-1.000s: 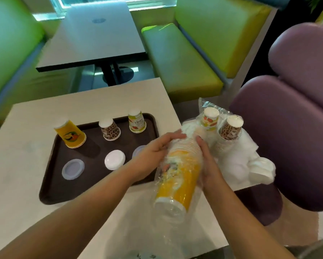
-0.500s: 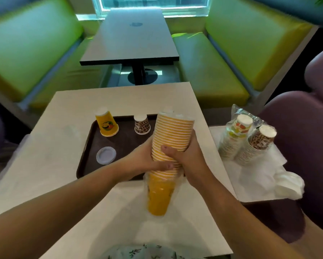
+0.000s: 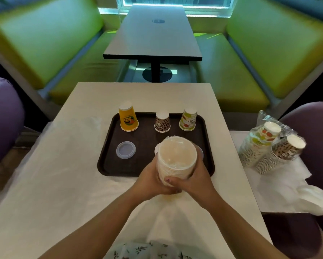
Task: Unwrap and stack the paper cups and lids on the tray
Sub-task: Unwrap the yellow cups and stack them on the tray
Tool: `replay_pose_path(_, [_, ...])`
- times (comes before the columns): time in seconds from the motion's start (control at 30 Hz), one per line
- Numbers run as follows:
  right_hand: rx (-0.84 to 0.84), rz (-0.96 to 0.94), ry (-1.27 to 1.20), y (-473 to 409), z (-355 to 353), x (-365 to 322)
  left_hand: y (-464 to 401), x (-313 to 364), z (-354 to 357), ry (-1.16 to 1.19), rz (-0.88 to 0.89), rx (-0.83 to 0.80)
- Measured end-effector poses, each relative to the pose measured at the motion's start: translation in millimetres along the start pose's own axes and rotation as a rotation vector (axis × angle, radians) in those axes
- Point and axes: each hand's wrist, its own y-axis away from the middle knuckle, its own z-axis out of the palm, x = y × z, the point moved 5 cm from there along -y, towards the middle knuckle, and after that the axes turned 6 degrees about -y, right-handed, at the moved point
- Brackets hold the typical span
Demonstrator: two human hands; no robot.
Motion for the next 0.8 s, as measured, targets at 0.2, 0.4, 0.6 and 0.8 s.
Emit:
replay_pose_path(0.2, [0.028,0.071,-0.01,6.7,5.7,27.5,5.9,-13.1,10.8,0.099,-0.056,0.03])
replay_pose_path(0.4, [0.008,0.141,0.012,10.6,9.1,56.9,5.5,-32.1,18.3,0.097,-0.113,0.009])
replay_pose_path(0.6, [0.009,0.25,0.042,11.4,7.2,86.4,2.7,-55.5,31.2,0.126,-0.18,0.006])
replay_pose_path(0.8, [0.016,0.339,0.107,9.1,7.2,119.1,2.2,-74.9,38.9,0.01,-0.205,-0.157])
